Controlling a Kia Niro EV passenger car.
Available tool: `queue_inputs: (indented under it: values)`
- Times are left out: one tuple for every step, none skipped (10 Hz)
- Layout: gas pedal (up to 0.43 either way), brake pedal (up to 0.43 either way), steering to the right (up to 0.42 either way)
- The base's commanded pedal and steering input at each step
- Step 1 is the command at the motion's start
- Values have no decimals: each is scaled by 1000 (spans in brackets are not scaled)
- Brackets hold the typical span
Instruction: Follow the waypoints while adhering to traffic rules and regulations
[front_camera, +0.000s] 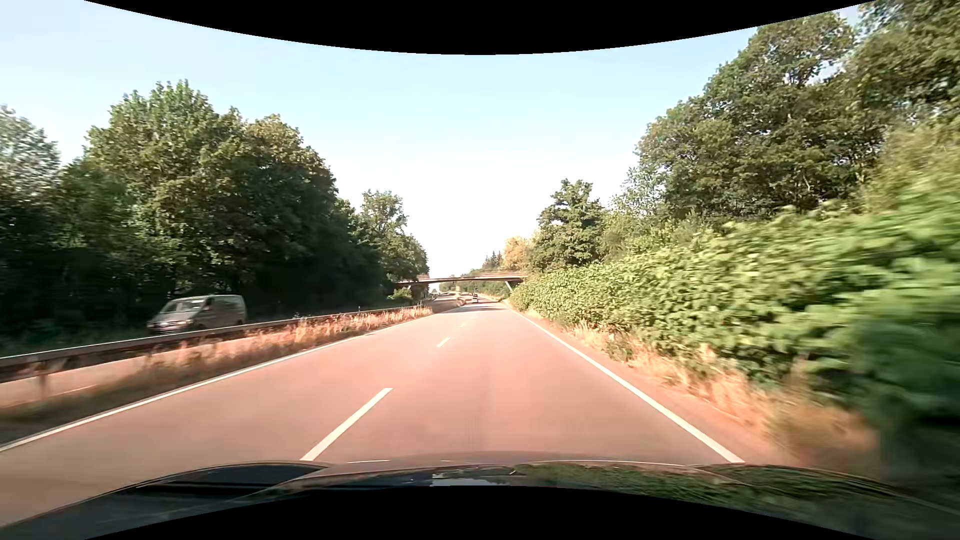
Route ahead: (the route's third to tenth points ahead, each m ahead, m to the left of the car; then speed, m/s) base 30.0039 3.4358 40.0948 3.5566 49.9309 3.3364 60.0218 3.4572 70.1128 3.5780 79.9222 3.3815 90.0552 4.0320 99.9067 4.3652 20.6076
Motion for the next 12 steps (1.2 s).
queue_inputs:
  values:
    - [169, 0, -3]
    - [169, 0, -3]
    - [169, 0, -3]
    - [169, 0, -3]
    - [169, 0, -3]
    - [169, 0, -3]
    - [169, 0, -3]
    - [169, 0, -3]
    - [169, 0, -3]
    - [169, 0, -3]
    - [169, 0, -3]
    - [169, 0, -3]
